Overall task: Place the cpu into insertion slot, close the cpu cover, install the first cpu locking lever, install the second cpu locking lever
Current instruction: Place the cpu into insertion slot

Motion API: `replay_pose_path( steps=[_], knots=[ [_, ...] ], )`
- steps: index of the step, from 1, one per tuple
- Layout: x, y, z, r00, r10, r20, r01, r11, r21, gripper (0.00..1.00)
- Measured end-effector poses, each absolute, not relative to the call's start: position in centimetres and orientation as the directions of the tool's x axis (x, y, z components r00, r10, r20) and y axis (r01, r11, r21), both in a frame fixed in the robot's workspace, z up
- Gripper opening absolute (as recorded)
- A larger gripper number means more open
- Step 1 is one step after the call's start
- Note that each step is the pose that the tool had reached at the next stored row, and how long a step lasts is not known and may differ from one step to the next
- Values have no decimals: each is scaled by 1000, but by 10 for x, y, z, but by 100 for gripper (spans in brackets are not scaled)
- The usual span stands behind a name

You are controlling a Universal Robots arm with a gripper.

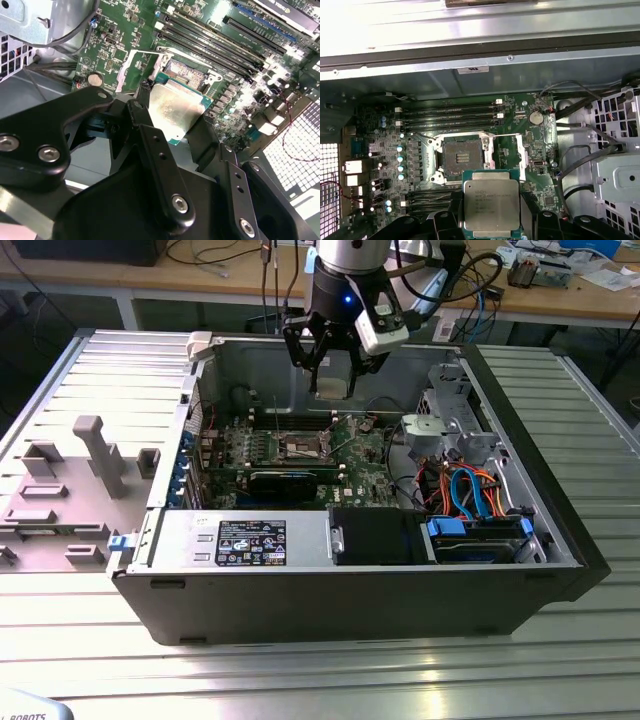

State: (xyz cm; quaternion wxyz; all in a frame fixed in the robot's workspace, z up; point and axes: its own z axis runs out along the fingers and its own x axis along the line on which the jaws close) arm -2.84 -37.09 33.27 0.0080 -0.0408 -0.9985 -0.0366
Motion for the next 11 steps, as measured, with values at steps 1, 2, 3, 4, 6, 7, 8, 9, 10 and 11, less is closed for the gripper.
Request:
replay_pose_path(
  steps=[1,2,3,4,6,7,8,9,10,11],
  knots=[
    [-28,-371,333,-996,84,19,85,994,72,54],
    [-28,-371,333,-996,87,19,88,994,72,54],
    [-28,-371,333,-996,89,19,90,993,72,54],
    [-28,-371,333,-996,91,19,92,993,72,54],
    [-28,-371,333,-995,96,19,97,993,72,54],
    [-28,-371,333,-995,97,19,98,993,72,54],
    [-28,-371,333,-995,99,19,101,992,72,54],
    [-28,-371,333,-995,101,19,102,992,72,54],
    [-28,-371,333,-995,102,19,103,992,72,54],
    [-28,-371,333,-994,103,19,104,992,72,54]
  ],
)
